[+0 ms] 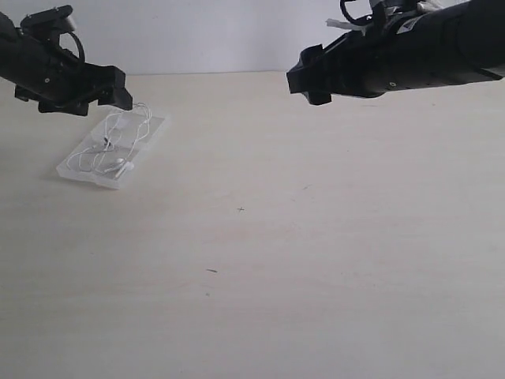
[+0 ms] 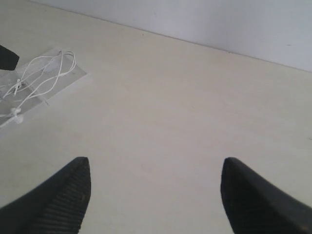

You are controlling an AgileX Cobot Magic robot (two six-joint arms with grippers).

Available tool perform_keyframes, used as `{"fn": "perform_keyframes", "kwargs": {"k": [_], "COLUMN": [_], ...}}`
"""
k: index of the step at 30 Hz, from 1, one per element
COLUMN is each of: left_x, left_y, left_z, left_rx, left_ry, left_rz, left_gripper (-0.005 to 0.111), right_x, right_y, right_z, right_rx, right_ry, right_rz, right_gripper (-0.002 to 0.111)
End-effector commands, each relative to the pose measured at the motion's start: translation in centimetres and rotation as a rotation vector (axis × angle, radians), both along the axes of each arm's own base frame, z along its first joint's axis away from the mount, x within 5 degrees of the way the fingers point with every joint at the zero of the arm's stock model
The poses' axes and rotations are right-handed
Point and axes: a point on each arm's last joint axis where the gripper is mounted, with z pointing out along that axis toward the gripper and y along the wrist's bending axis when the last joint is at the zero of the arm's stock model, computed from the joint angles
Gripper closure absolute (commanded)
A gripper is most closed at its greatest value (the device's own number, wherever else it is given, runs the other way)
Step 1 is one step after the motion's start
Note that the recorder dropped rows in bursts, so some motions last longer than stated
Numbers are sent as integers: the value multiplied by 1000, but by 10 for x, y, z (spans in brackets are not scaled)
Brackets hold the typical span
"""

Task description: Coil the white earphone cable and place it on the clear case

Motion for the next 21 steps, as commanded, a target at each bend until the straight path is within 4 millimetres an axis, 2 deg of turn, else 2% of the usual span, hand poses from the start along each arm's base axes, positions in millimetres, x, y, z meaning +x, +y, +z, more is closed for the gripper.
{"fn": "perform_keyframes", "kwargs": {"k": [1, 4, 7, 11, 15, 21], "left_x": [-1, -4, -13, -31, -55, -100], "left_y": [1, 1, 0, -9, -20, -40], "left_z": [12, 20, 31, 50, 65, 83], "left_rx": [-4, -3, 18, 40, 64, 140], "left_ry": [-22, -33, -80, -185, -282, -445], "left_rz": [-1, -11, -23, -34, -38, 3], "left_gripper": [55, 76, 106, 107, 107, 107], "right_x": [-4, -14, -26, -36, -37, -37], "right_y": [-2, -5, -9, -13, -14, -13], "right_z": [21, 38, 54, 68, 69, 69], "right_rx": [2, 22, 40, 54, 53, 65], "right_ry": [-74, -100, -126, -150, -153, -147], "right_rz": [19, 32, 45, 57, 58, 52], "right_gripper": [38, 46, 59, 76, 87, 88]}}
